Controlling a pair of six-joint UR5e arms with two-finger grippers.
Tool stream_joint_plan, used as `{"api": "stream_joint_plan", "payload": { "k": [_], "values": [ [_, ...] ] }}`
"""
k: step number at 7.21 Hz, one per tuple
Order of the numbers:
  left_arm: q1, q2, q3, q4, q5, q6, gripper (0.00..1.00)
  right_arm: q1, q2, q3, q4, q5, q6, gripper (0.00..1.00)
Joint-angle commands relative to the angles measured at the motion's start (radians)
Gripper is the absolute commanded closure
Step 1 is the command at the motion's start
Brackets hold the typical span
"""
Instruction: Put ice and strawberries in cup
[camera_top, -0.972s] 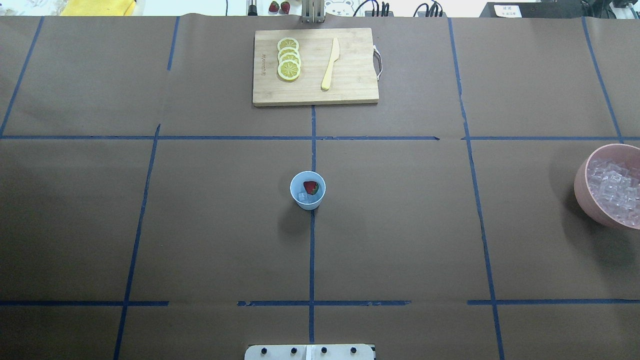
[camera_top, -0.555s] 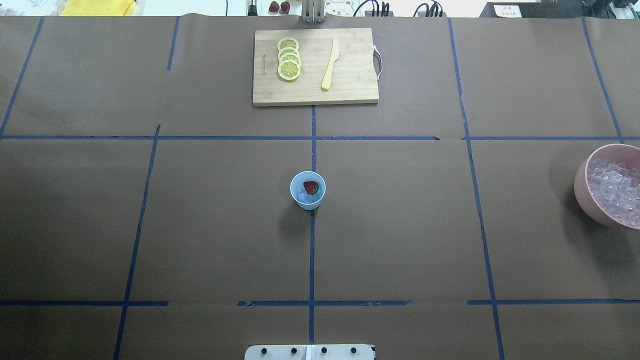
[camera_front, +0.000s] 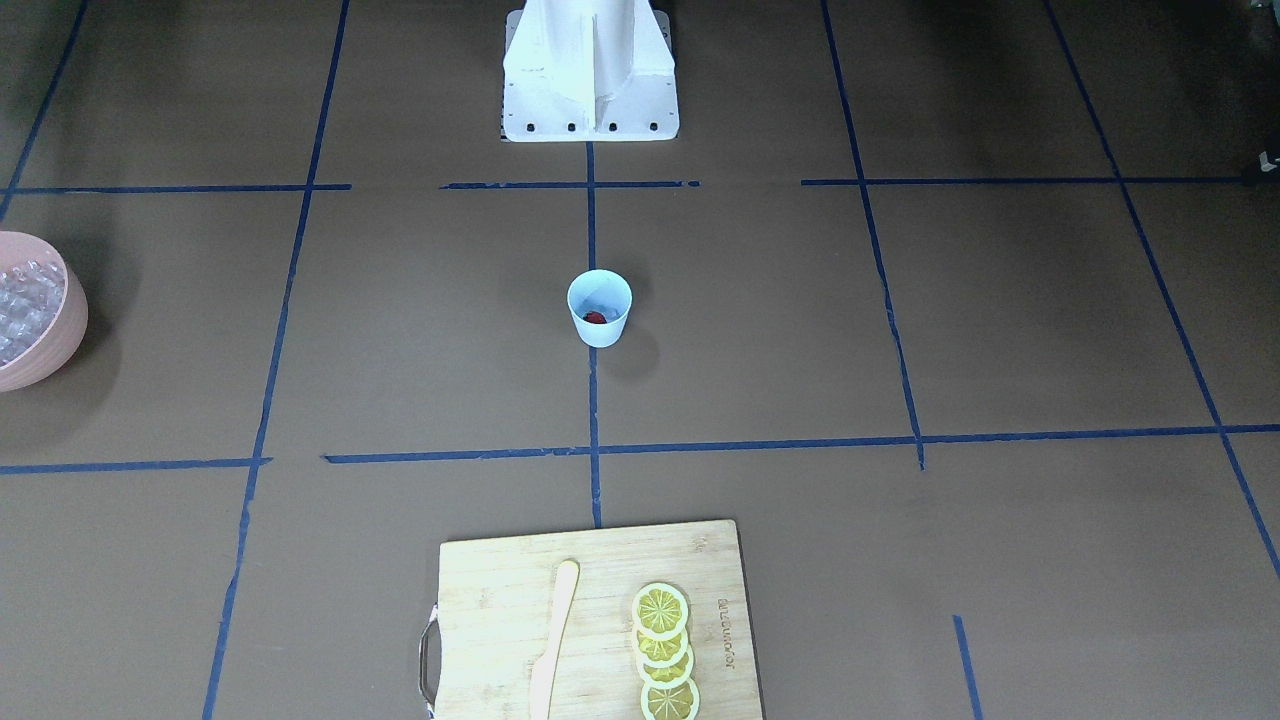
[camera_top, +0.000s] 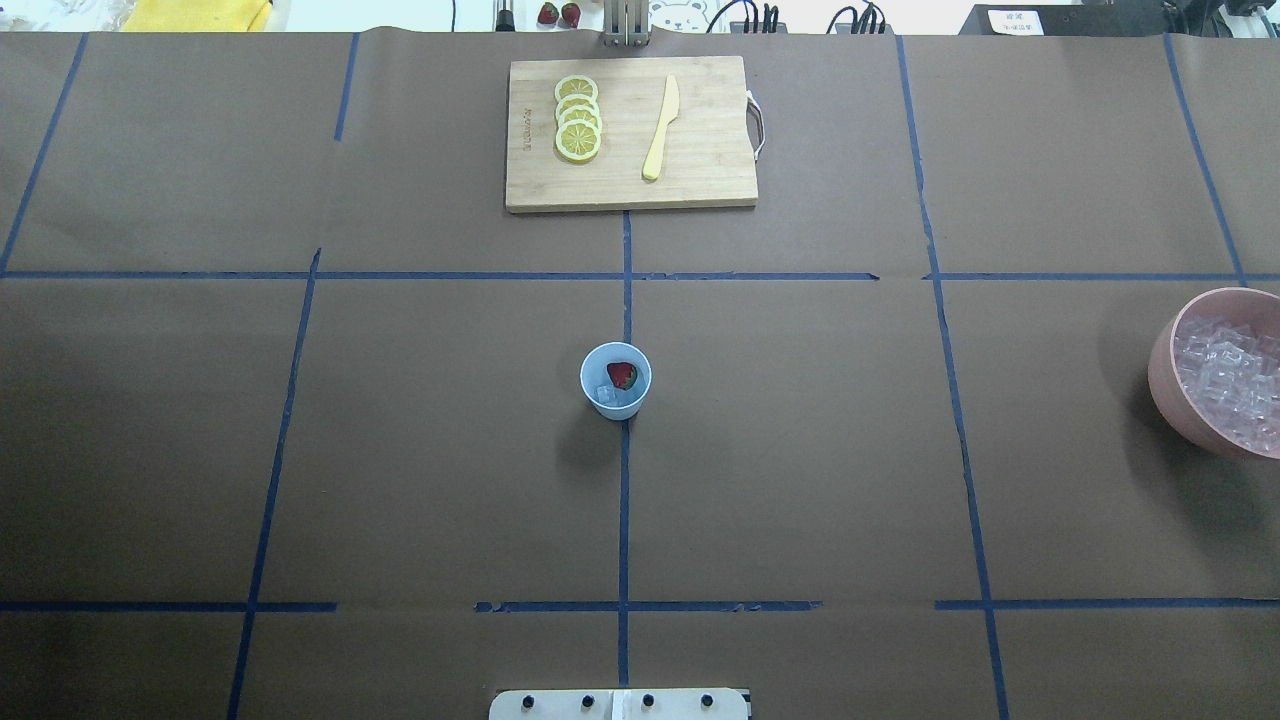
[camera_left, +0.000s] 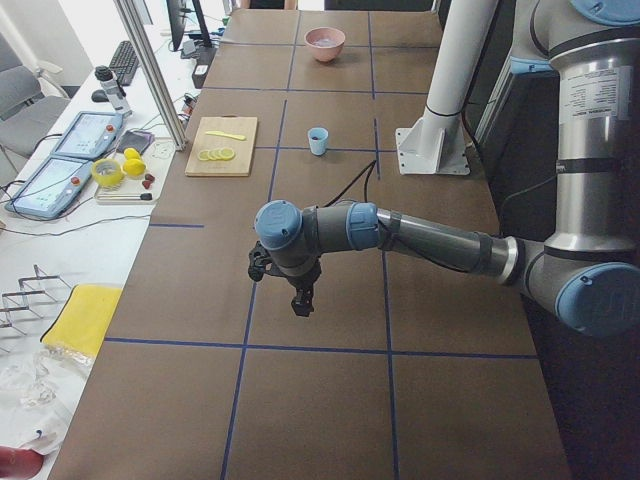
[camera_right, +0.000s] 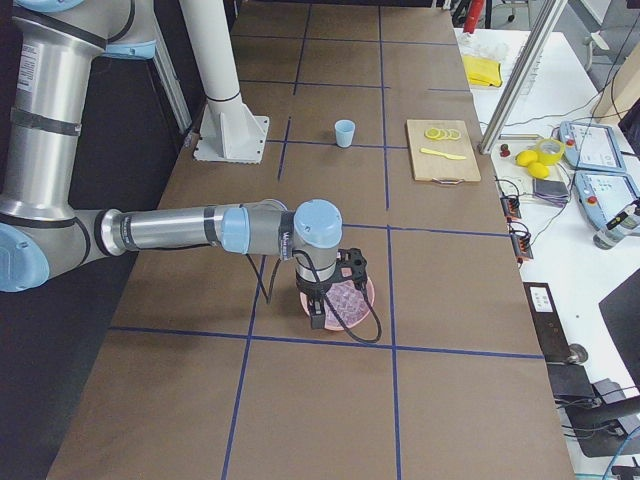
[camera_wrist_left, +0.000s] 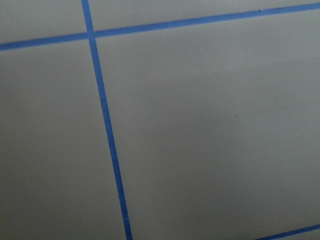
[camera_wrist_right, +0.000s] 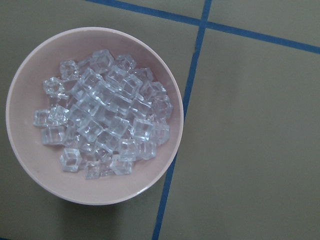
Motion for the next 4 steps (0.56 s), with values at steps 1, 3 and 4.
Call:
{"api": "stream_joint_plan", "payload": {
  "k": [1, 3, 4],
  "values": [
    [-0.057, 0.009, 0.014, -0.041, -0.006, -0.004, 0.0, -0.015, 0.032, 0.009, -0.001, 0.005, 0.006, 0.01],
    [-0.062, 0.008, 0.015, -0.041, 0.094, -0.002, 0.0, -0.019, 0.024, 0.017, -0.005, 0.003, 0.004, 0.01],
    [-0.063, 0.006, 0.011, -0.043, 0.154, -0.01, 0.0, -0.025, 0.026, 0.017, -0.005, -0.001, 0.004, 0.01]
  ]
}}
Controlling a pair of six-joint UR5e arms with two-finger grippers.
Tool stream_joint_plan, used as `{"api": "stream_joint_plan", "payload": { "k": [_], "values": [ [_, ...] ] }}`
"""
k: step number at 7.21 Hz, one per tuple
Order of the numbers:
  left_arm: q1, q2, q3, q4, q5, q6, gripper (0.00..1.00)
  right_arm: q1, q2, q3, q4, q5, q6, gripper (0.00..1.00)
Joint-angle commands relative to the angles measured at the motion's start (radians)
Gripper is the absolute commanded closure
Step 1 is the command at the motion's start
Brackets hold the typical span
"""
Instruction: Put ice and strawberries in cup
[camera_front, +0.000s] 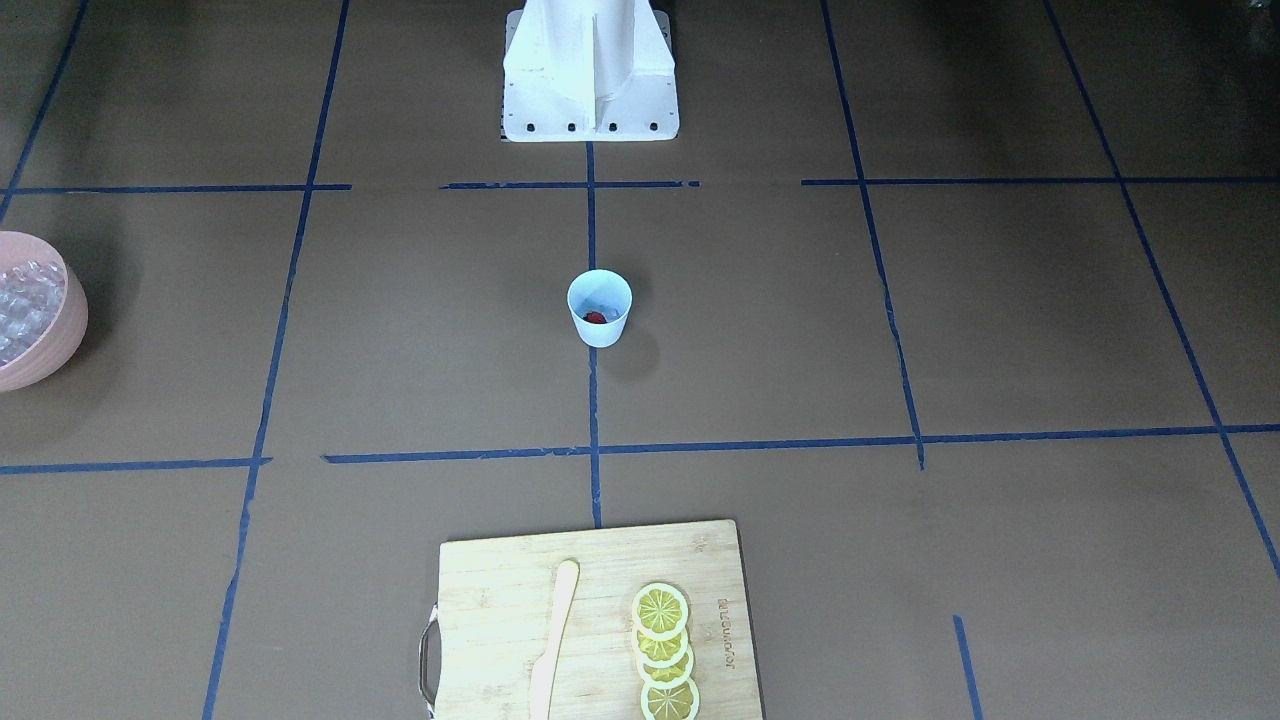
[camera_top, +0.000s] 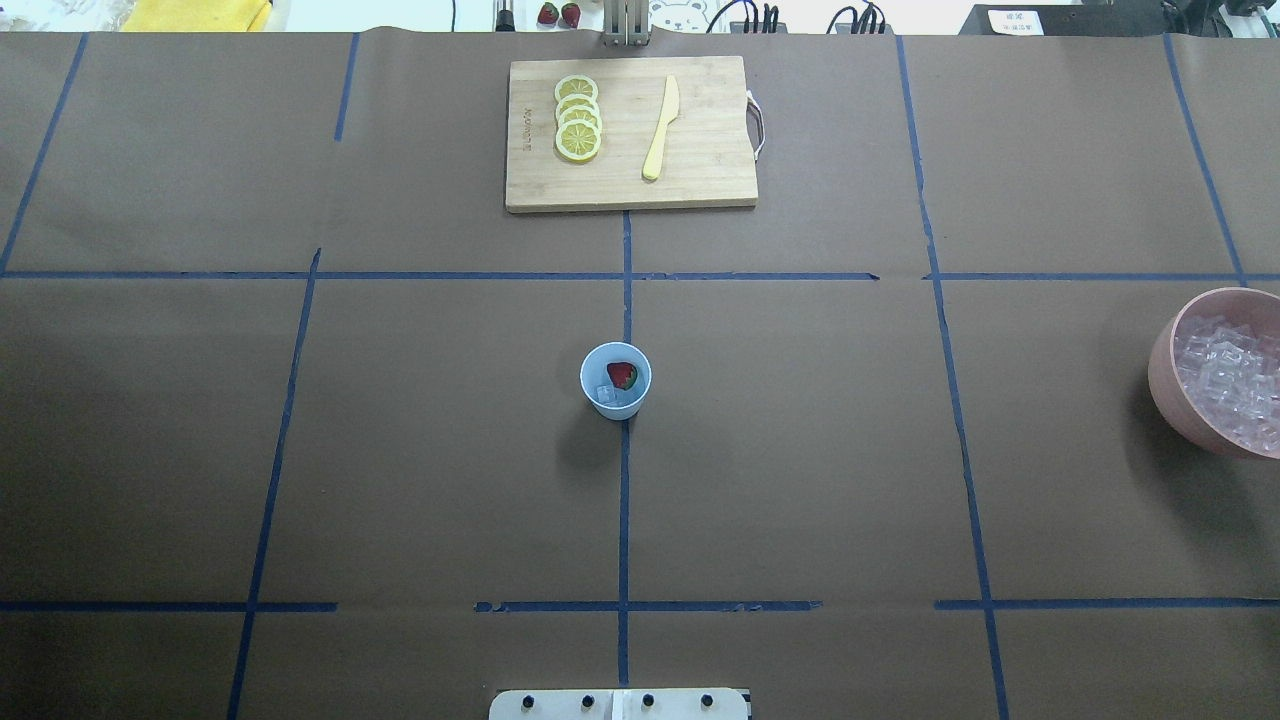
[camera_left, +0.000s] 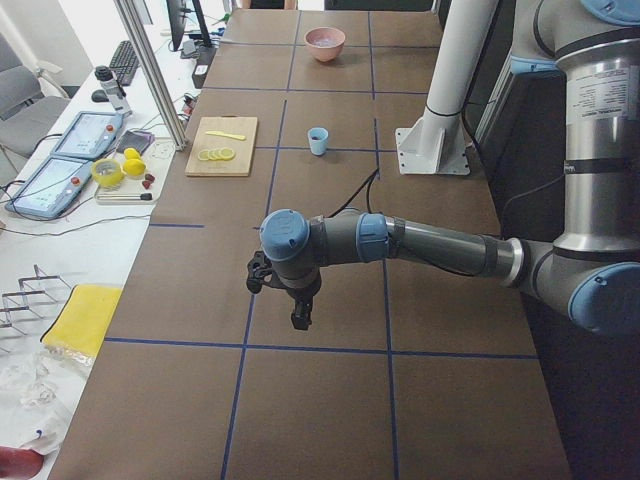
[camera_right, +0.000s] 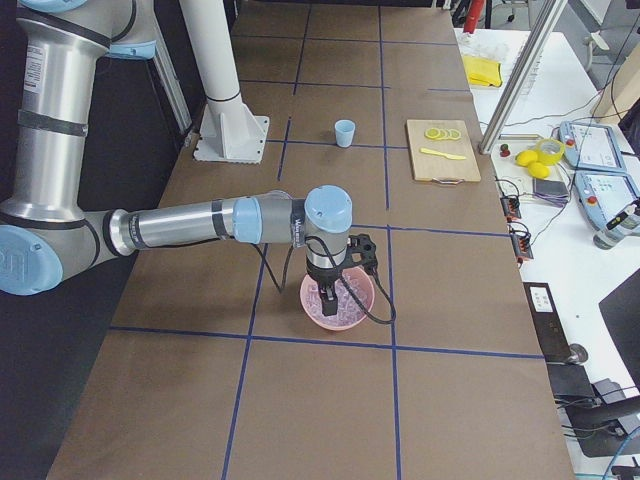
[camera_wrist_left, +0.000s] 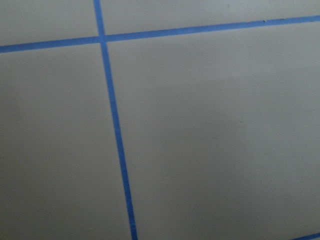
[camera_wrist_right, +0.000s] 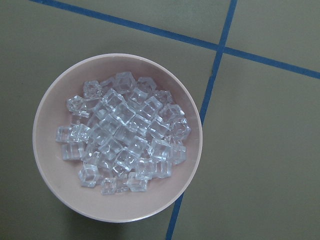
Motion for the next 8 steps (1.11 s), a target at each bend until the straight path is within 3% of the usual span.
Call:
{"api": "stream_joint_plan", "payload": {
  "k": [1, 5, 7, 8],
  "values": [
    [-0.003, -0.001, 0.013, 0.0, 0.072, -0.019, 0.0, -0.023, 0.005, 0.001, 0.001, -0.009, 0.001, 0.01],
    [-0.005, 0.016, 0.016, -0.016, 0.046, -0.036, 0.0, -0.073, 0.035, -0.019, -0.005, -0.002, 0.001, 0.01],
    [-0.006, 0.016, 0.019, -0.017, 0.034, -0.038, 0.0, -0.1, 0.104, -0.056, -0.077, -0.004, -0.015, 0.01],
    [-0.006, 0.016, 0.024, -0.017, -0.018, -0.039, 0.0, -0.1, 0.106, -0.056, -0.083, -0.004, -0.017, 0.01]
  ]
}}
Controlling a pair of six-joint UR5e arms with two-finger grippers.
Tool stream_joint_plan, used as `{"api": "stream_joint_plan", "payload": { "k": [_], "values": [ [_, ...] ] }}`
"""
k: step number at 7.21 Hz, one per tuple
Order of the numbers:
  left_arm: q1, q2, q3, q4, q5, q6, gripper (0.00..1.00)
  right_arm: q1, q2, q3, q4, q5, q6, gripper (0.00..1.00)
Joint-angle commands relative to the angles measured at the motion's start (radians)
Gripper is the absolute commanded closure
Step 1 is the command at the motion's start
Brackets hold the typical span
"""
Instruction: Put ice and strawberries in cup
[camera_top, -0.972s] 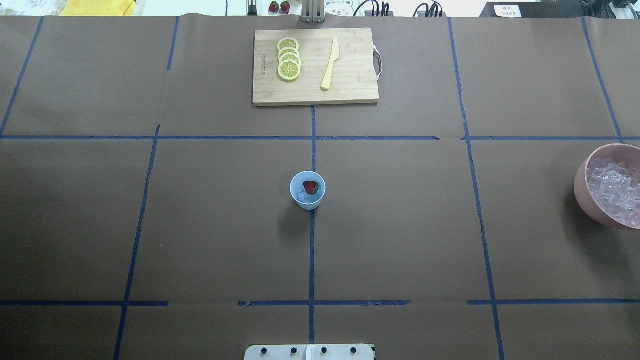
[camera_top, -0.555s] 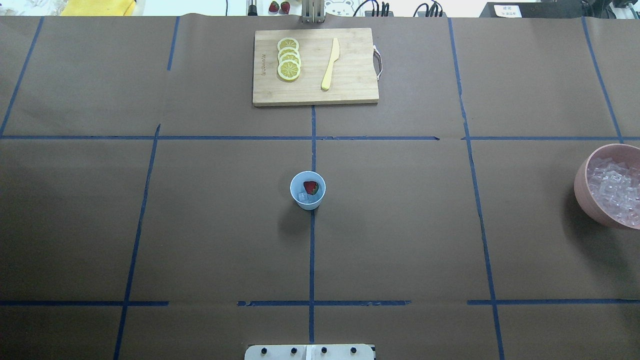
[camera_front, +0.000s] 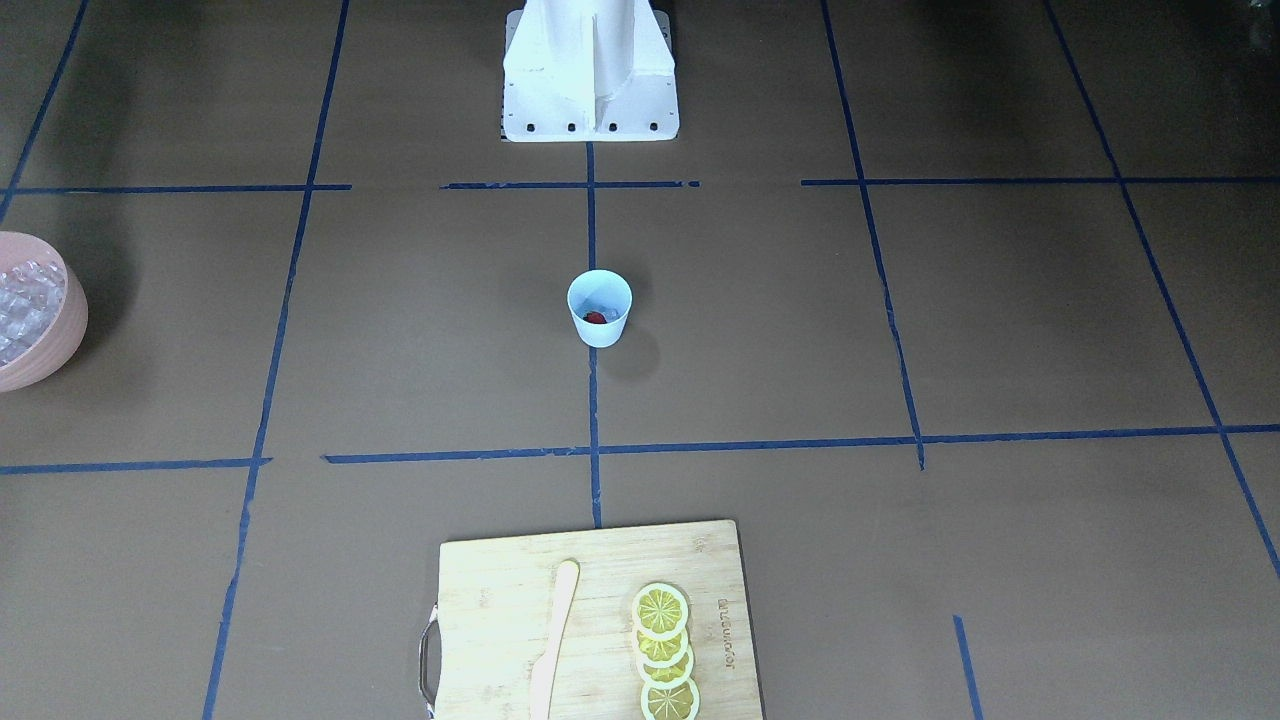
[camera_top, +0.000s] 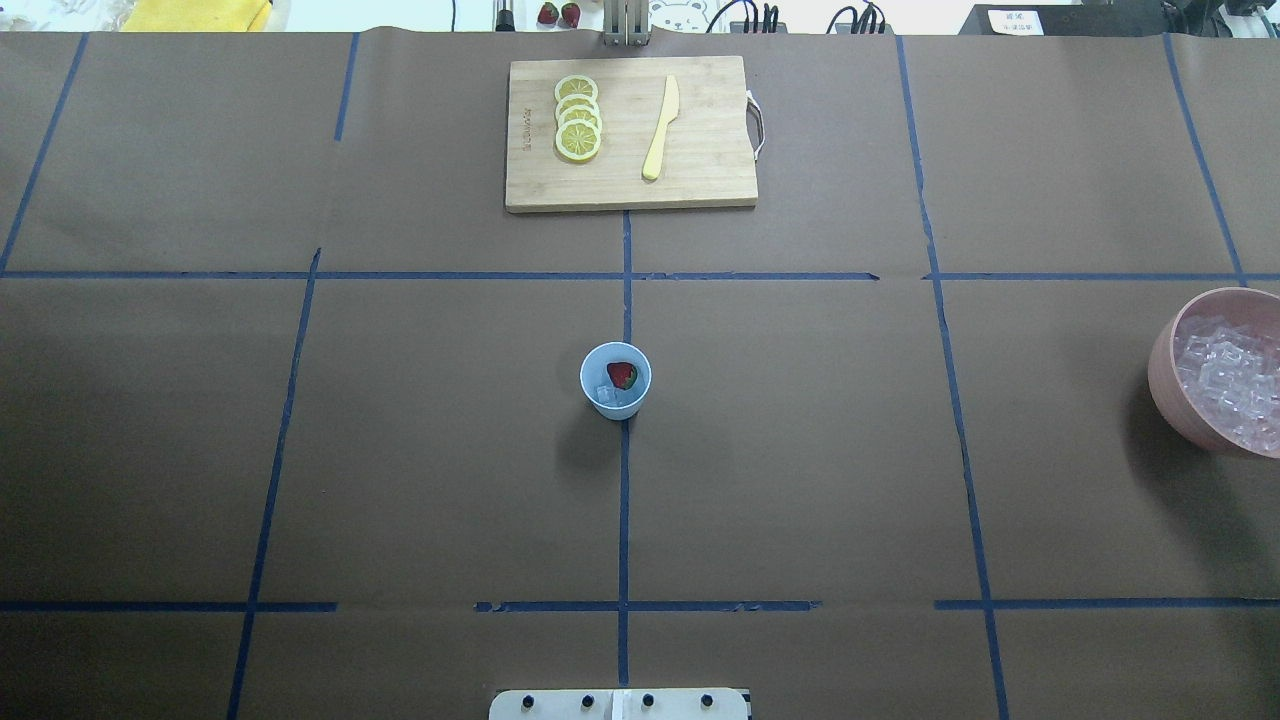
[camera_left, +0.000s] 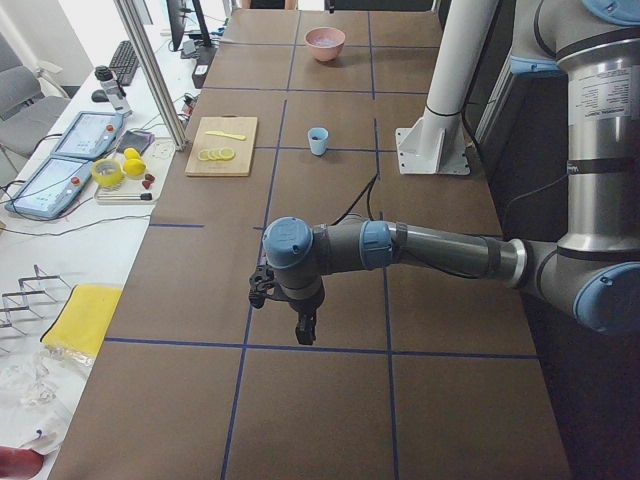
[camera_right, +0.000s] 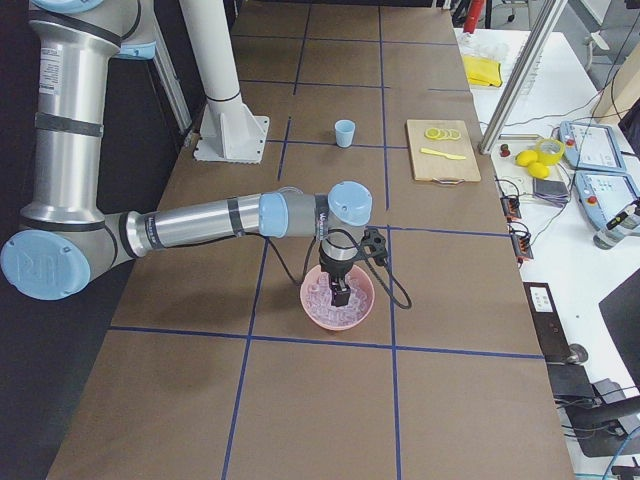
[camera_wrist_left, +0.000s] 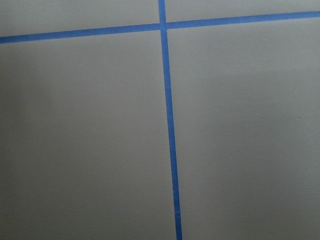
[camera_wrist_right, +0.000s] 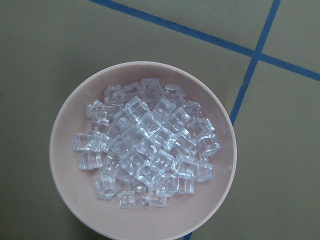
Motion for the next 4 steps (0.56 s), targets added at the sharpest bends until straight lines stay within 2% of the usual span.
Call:
{"api": "stream_joint_plan", "payload": {
  "k": [1, 4],
  "values": [
    [-0.001, -0.001, 0.016, -0.013, -0.045, -0.001, 0.0, -0.005, 0.018, -0.008, -0.023, -0.002, -0.006, 0.01],
    [-0.004, -0.027, 0.012, -0.024, -0.032, -0.061, 0.0, -0.008, 0.021, -0.026, -0.023, -0.007, -0.042, 0.01]
  ]
}}
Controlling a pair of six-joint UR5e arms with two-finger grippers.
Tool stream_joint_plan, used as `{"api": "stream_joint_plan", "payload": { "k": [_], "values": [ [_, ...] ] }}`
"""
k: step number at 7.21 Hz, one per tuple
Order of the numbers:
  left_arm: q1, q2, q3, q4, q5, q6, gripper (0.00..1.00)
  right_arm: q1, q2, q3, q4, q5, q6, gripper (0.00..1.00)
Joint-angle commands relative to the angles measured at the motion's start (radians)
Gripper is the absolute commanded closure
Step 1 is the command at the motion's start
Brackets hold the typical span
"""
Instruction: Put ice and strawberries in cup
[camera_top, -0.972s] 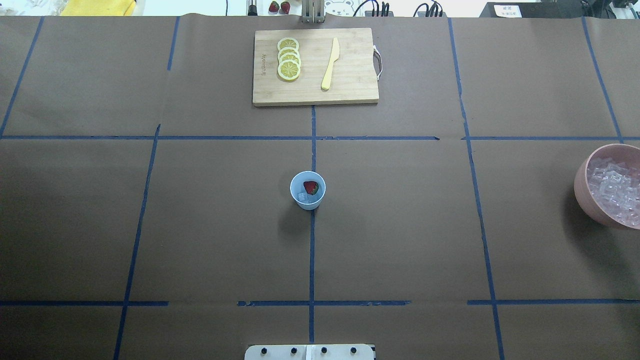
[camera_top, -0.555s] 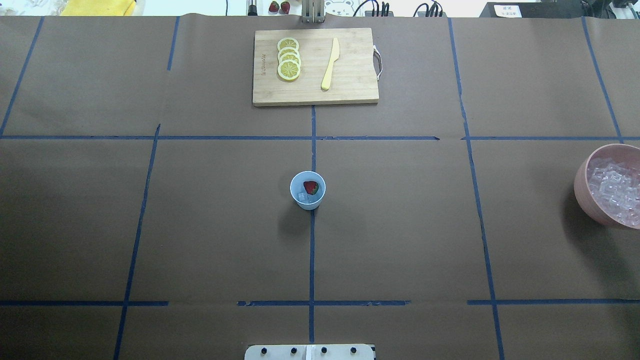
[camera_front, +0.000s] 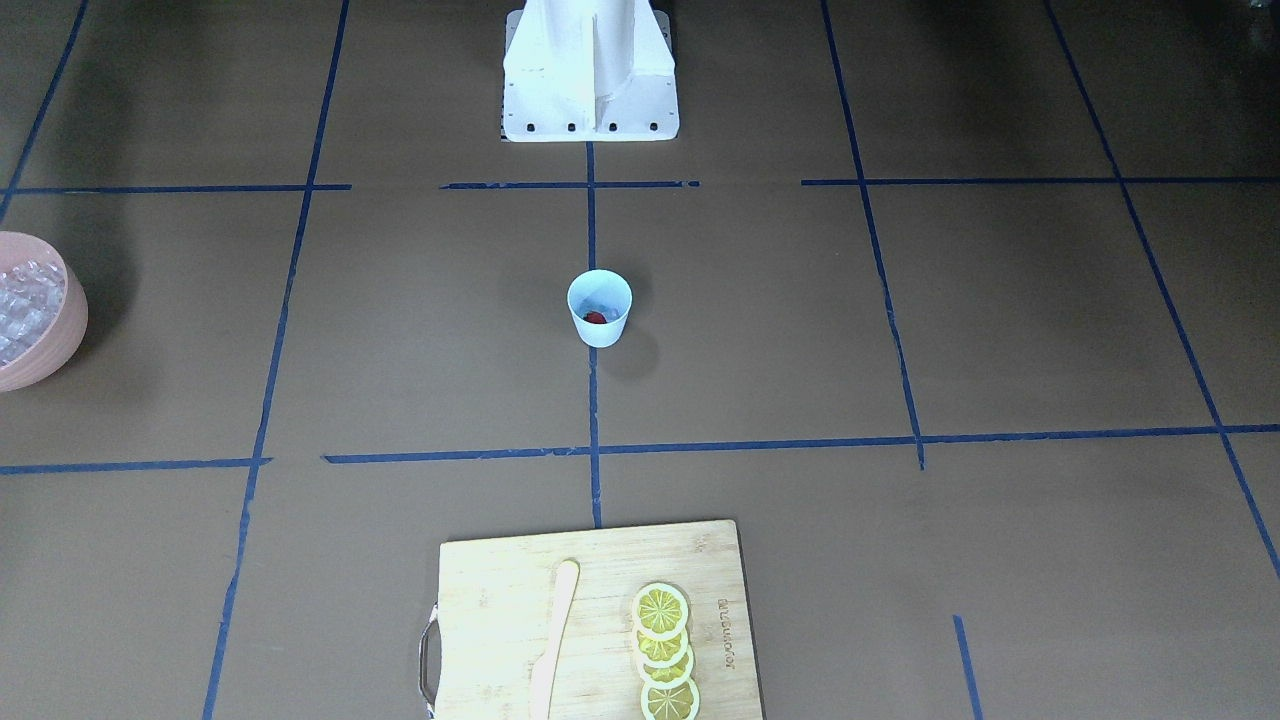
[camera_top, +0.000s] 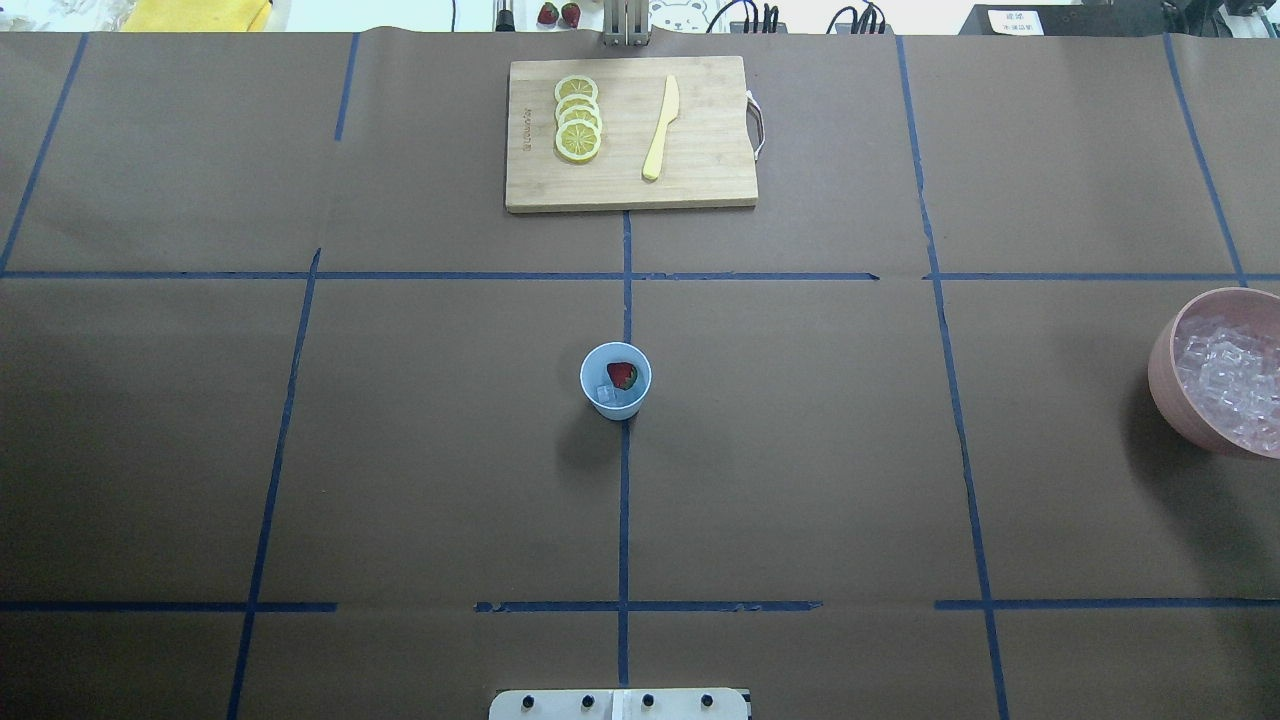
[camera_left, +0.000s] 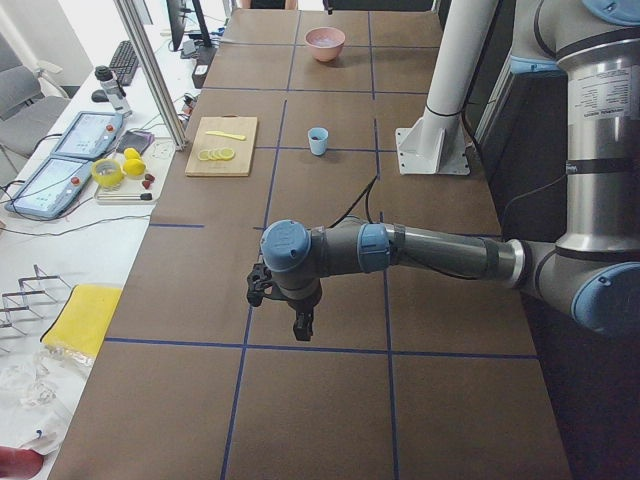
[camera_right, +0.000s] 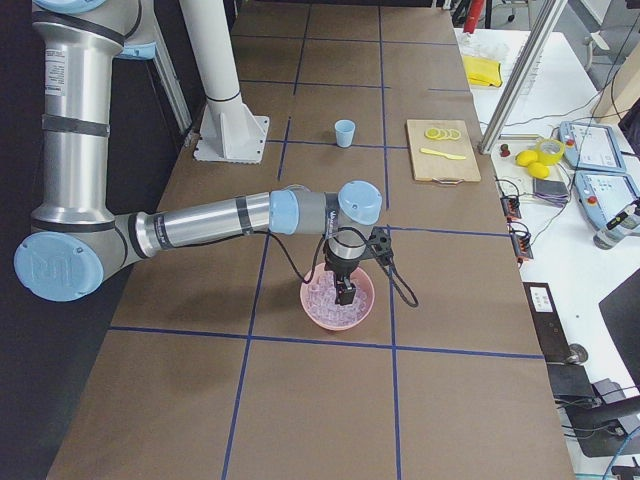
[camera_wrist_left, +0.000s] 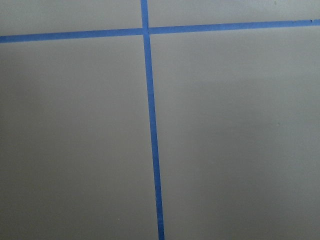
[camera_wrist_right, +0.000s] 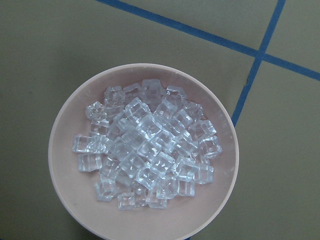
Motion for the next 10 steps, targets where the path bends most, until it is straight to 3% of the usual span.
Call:
{"api": "stream_joint_plan", "payload": {
  "k": [1, 10],
  "values": [
    [-0.002, -0.008, 0.003, -0.001, 0.003, -0.027, 0.0, 0.004, -0.003, -0.009, 0.0, 0.001, -0.032, 0.01],
    [-0.003, 0.009, -0.002, 0.002, 0.055, -0.026, 0.0, 0.077, -0.072, -0.009, 0.004, -0.002, 0.082, 0.01]
  ]
}}
